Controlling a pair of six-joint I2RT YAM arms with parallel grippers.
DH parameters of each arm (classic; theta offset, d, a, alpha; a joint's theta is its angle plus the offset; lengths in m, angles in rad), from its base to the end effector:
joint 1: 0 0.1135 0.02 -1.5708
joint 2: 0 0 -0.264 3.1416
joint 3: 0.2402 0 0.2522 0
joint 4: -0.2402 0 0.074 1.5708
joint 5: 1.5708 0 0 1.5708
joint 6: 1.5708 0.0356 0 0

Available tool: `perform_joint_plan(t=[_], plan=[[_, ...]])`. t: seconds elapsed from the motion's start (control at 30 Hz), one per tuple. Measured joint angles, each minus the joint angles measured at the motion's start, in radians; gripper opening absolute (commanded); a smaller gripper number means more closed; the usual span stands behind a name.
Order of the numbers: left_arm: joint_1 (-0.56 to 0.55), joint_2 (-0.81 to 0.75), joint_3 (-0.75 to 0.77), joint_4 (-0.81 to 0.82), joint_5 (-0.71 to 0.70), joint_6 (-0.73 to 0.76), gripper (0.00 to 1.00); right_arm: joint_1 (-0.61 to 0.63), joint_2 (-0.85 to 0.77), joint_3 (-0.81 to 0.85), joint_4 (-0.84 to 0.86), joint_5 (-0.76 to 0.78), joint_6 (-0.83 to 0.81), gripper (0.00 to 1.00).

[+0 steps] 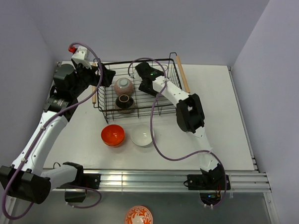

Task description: Load the bowls into the dish rack

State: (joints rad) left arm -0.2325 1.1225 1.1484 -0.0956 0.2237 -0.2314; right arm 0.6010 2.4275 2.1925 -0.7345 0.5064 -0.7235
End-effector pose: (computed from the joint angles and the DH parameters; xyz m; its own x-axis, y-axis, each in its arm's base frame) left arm 0.2486 -0.0670 0.4102 -0.1669 -0.1903 -0.9674 0.4128 0.8776 -0.2438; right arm 0.4479 0.2861 0.2010 -0.3322 -0.9297 -0.1592 -0.6512 0.3482 -0.6743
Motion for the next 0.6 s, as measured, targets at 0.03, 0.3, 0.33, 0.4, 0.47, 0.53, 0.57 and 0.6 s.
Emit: perform_joint_plan(t=[0.03,0.3,0.33,0.4,0.47,0.53,0.57,0.6], plan=[[0.0,0.0,0.0,0.0,0.0,0.0,1.0,0.002,0.0,0.0,-0.006,-0.007,-0.001,1.0],[0.011,0.0,0.0,0.0,0.016,-0.002,0.99,0.006,0.0,0.0,-0.035,-0.044,0.002,1.0],[0.013,0.0,0.0,0.0,0.017,-0.003,1.0,0.006,0.0,0.001,-0.04,-0.048,0.004,1.0],[0.017,0.0,0.0,0.0,0.02,-0.004,0.99,0.006,0.0,0.002,-0.045,-0.056,0.008,1.0],[0.02,0.0,0.0,0.0,0.026,-0.011,0.99,0.005,0.0,0.007,-0.053,-0.073,0.016,1.0],[0.023,0.001,0.0,0.0,0.029,-0.018,0.99,0.005,0.0,0.008,-0.06,-0.091,0.024,1.0],[0.024,0.001,0.0,0.0,0.033,-0.02,0.99,0.005,0.0,0.008,-0.063,-0.103,0.026,1.0],[0.025,0.001,0.0,0.0,0.035,-0.022,0.99,0.005,0.0,0.008,-0.064,-0.106,0.027,1.0]])
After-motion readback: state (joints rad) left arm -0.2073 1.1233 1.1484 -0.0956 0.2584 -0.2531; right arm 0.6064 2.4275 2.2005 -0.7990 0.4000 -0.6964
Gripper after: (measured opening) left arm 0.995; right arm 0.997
